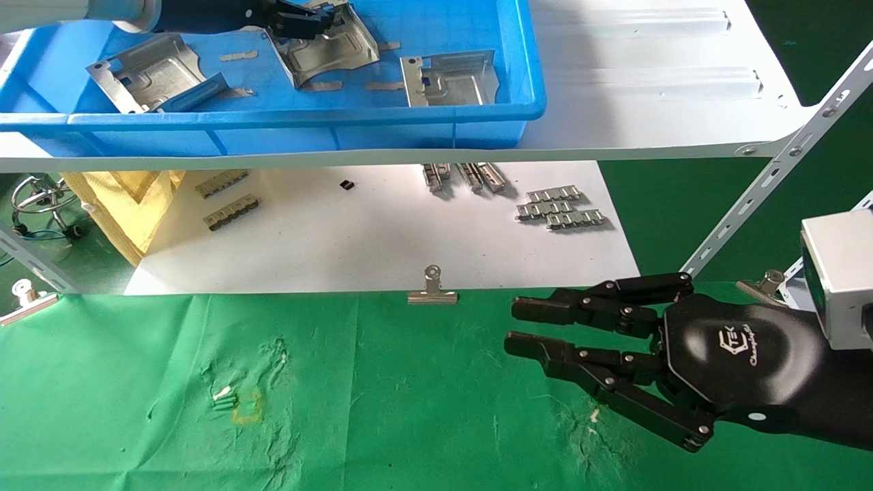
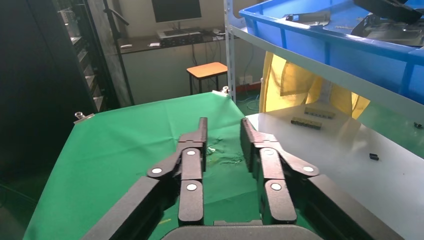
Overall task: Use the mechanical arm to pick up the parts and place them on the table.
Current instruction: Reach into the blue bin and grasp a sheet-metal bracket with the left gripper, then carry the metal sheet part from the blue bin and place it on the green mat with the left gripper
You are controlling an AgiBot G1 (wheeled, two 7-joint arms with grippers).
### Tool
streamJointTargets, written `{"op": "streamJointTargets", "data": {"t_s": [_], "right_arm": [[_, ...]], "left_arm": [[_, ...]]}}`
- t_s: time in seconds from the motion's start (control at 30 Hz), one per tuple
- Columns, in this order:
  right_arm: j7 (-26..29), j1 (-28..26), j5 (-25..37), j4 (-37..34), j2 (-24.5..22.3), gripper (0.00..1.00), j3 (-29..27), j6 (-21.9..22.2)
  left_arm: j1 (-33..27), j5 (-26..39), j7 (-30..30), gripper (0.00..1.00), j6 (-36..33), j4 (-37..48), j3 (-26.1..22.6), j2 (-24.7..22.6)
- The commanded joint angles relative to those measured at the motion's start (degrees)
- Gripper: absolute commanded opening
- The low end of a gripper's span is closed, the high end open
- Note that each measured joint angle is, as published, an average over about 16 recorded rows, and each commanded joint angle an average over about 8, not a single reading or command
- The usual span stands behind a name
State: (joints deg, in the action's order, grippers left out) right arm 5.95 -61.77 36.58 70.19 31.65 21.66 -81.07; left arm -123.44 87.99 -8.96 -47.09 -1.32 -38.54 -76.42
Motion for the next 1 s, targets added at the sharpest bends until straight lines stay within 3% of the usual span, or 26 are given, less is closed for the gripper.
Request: {"op": "streamJointTargets", "data": {"t_s": [0.03, 0.73, 1.0], "right_arm": [[0.0, 0.0, 0.0, 0.0, 0.0, 1.0, 0.0, 0.0], [0.0, 0.0, 0.0, 0.0, 0.0, 1.0, 0.0, 0.0], [0.0, 0.0, 0.0, 0.0, 0.0, 1.0, 0.0, 0.0]], "left_arm": [[0.2, 0.2, 0.0, 0.0, 0.6, 0.1, -0.2, -0.1], [-1.3, -0.1, -0.3, 0.0, -0.5, 0.0, 0.0, 1.1], [-4.2, -2.9, 2.9, 0.0, -9.8, -2.4, 1.8, 3.3]]}}
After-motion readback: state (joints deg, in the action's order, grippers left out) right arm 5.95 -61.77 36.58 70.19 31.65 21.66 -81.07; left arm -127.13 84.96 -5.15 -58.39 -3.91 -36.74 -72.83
